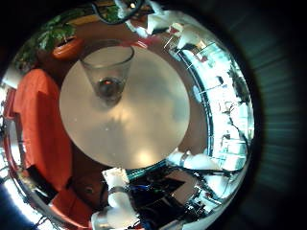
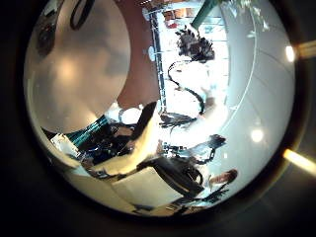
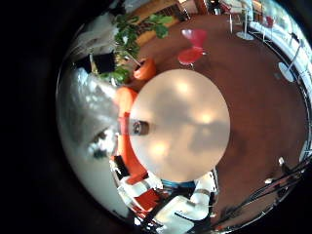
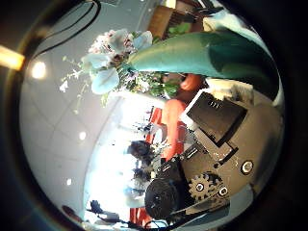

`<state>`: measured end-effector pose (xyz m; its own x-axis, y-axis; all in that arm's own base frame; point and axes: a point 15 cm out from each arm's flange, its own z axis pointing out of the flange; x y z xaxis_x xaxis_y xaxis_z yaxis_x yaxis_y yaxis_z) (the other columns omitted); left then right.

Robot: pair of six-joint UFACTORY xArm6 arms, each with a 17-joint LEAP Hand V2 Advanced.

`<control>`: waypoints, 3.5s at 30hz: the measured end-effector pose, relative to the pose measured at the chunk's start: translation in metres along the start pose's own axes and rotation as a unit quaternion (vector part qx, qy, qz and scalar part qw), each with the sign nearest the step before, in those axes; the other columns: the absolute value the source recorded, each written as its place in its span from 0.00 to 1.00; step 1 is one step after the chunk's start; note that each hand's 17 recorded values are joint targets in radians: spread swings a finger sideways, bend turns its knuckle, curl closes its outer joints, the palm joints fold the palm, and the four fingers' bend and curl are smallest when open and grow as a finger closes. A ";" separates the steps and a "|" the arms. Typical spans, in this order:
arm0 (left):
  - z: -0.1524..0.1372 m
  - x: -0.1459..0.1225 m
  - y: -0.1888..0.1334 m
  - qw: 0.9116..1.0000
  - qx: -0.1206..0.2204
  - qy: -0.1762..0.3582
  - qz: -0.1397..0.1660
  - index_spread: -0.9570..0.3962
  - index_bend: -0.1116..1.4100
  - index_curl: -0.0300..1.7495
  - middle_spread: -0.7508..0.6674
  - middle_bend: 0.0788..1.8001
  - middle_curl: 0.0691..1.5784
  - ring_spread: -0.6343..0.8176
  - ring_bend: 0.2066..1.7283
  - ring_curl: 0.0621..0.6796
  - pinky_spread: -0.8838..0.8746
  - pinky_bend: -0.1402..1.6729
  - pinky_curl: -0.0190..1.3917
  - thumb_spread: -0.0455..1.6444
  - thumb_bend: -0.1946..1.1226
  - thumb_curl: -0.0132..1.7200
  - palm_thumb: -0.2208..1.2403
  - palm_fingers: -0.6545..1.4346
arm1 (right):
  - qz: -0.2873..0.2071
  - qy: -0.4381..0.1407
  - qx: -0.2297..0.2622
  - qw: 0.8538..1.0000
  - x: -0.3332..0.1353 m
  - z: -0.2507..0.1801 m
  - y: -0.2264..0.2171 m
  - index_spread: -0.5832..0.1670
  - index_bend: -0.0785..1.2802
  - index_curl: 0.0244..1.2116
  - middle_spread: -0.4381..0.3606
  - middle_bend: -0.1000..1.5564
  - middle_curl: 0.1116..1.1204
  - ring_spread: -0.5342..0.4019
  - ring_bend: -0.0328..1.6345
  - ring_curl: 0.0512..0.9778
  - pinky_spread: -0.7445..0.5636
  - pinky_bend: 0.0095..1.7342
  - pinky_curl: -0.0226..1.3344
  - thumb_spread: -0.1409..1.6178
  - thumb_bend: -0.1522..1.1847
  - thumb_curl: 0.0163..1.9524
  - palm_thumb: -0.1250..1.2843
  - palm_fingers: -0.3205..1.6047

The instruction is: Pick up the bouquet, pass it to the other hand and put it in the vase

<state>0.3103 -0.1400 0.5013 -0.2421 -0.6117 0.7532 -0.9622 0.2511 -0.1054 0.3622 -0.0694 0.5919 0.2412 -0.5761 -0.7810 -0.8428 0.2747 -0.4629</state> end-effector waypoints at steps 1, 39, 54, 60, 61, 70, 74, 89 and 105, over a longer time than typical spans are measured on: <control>0.000 0.006 -0.002 1.000 0.007 0.024 0.001 0.80 0.13 0.18 0.72 0.12 0.21 0.71 0.29 0.26 0.74 0.24 0.24 0.66 0.11 0.17 0.24 0.40 | -0.004 -0.024 0.001 1.000 -0.004 0.003 0.003 0.49 0.93 0.68 0.41 0.89 0.63 0.38 0.90 0.64 0.43 0.80 0.49 0.58 0.16 0.52 0.88 0.76; -0.012 0.095 -0.017 0.948 0.054 0.309 0.049 0.82 0.20 0.20 0.65 0.26 0.26 0.71 0.30 0.20 0.73 0.21 0.24 0.60 0.13 0.20 0.32 0.48 | -0.001 -0.276 -0.160 0.948 -0.060 0.160 0.152 0.51 0.95 0.65 0.42 0.90 0.59 0.39 0.90 0.65 0.42 0.73 0.62 0.58 0.12 0.66 0.87 0.77; 0.007 0.105 -0.018 0.949 -0.003 0.314 0.025 0.53 0.28 0.29 0.31 0.45 0.43 0.18 0.61 0.49 0.29 0.54 0.38 0.62 0.20 0.25 0.56 0.89 | 0.003 -0.221 -0.192 0.956 -0.033 0.186 0.163 0.51 0.96 0.64 0.42 0.91 0.59 0.39 0.90 0.65 0.41 0.71 0.65 0.58 0.11 0.69 0.87 0.77; 0.002 0.108 -0.022 0.942 0.006 0.334 0.028 0.38 0.51 0.41 0.23 0.55 0.49 0.15 0.73 0.65 0.22 0.69 0.47 0.62 0.24 0.31 0.72 0.93 | 0.009 -0.202 -0.174 0.964 -0.021 0.188 0.156 0.51 0.96 0.64 0.42 0.91 0.59 0.38 0.90 0.65 0.41 0.71 0.67 0.59 0.09 0.68 0.81 0.76; 0.000 0.108 -0.023 0.942 0.011 0.335 0.030 0.37 0.52 0.42 0.23 0.55 0.50 0.15 0.74 0.66 0.22 0.69 0.47 0.62 0.24 0.31 0.73 0.92 | 0.010 -0.197 -0.166 0.966 -0.018 0.188 0.152 0.51 0.96 0.64 0.42 0.91 0.59 0.38 0.90 0.65 0.41 0.71 0.67 0.59 0.08 0.67 0.78 0.76; -0.042 0.108 -0.047 0.942 0.096 0.314 0.062 0.28 0.64 0.52 0.20 0.64 0.54 0.16 0.82 0.75 0.20 0.75 0.52 0.64 0.23 0.37 0.79 0.87 | 0.058 -0.188 -0.136 0.971 0.019 0.185 0.152 0.41 0.65 0.57 0.37 0.76 0.51 0.33 0.84 0.58 0.25 0.63 0.57 0.64 0.07 0.50 0.59 0.56; -0.076 0.115 -0.057 0.947 0.141 0.277 0.086 0.26 0.65 0.54 0.20 0.65 0.54 0.16 0.83 0.75 0.20 0.76 0.52 0.64 0.22 0.38 0.79 0.87 | 0.073 -0.186 -0.126 0.972 0.030 0.182 0.148 0.31 0.51 0.51 0.34 0.67 0.46 0.31 0.80 0.54 0.33 0.56 0.56 0.66 0.08 0.43 0.55 0.34; -0.139 0.069 -0.085 0.956 0.249 0.119 0.096 0.23 0.62 0.61 0.21 0.67 0.54 0.16 0.85 0.75 0.19 0.76 0.54 0.66 0.17 0.42 0.81 0.86 | 0.114 -0.201 -0.136 0.964 0.058 0.189 0.136 0.21 0.26 0.32 0.54 0.35 0.25 0.68 0.50 0.28 0.85 0.45 0.42 0.66 0.09 0.28 0.51 0.14; -0.096 -0.027 -0.131 0.963 0.241 0.121 0.030 0.20 0.59 0.64 0.21 0.67 0.53 0.17 0.85 0.75 0.18 0.75 0.55 0.67 0.14 0.44 0.81 0.86 | 0.122 -0.203 -0.135 0.962 0.066 0.191 0.135 0.20 0.18 0.26 0.57 0.26 0.21 0.76 0.40 0.20 0.93 0.36 0.31 0.65 0.09 0.23 0.52 0.21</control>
<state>0.4545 -0.0840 0.5569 -0.3187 -0.4000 0.8593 -0.9077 -0.1322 -0.3982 0.3563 0.0763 0.3976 0.1414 -0.1559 -0.9776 -0.9793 0.1224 -0.1612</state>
